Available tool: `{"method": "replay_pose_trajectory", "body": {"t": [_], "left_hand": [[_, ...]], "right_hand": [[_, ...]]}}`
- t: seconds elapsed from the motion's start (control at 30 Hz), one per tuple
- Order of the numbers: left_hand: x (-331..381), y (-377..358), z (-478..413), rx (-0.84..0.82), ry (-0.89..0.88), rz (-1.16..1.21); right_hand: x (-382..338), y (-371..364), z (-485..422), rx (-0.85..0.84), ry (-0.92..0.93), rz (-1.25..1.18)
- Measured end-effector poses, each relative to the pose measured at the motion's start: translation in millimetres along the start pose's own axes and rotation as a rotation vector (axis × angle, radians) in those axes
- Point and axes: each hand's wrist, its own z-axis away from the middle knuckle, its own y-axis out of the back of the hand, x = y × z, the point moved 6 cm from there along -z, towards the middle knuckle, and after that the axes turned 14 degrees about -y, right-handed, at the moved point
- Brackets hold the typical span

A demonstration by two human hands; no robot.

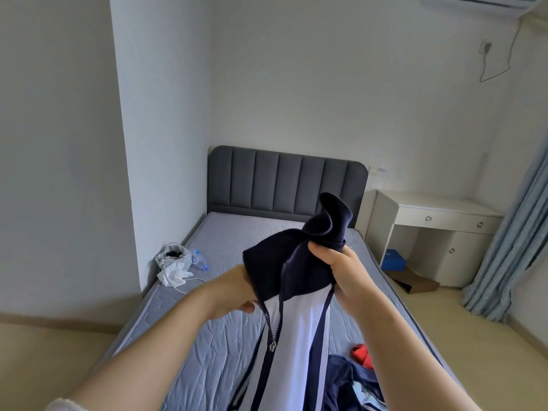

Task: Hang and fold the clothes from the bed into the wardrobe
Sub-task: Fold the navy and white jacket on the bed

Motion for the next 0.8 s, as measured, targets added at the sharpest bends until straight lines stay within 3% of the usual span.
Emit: {"method": "replay_pose_trajectory", "body": {"t": [0.17,0.27,0.4,0.53,0.8], "left_hand": [[29.2,-10.5,-13.4,-0.013,-0.281,0.032],[31.1,-17.5,-20.5,0.059,-0.319,-0.107],[35.2,-19.6,-24.8,0.008,-0.342,-0.353],[48.1,18.3,-25.8,0.37,-0.379,-0.312],[57.1,58.2,-26.3,0.481,-0.328,-0.308]], "right_hand": [[0.5,-2.6,-0.9,-0.005,-0.001,-0.063],[1.9,-7.0,1.1,-0.02,-0.003,0.016],[-1.1,-2.7,2.9,-0.051,-0.018,0.057],[-5.5,7.2,0.9,0.012,0.003,0.061],[-14.6,17.4,-3.9,0.179,-0.002,0.224]]}}
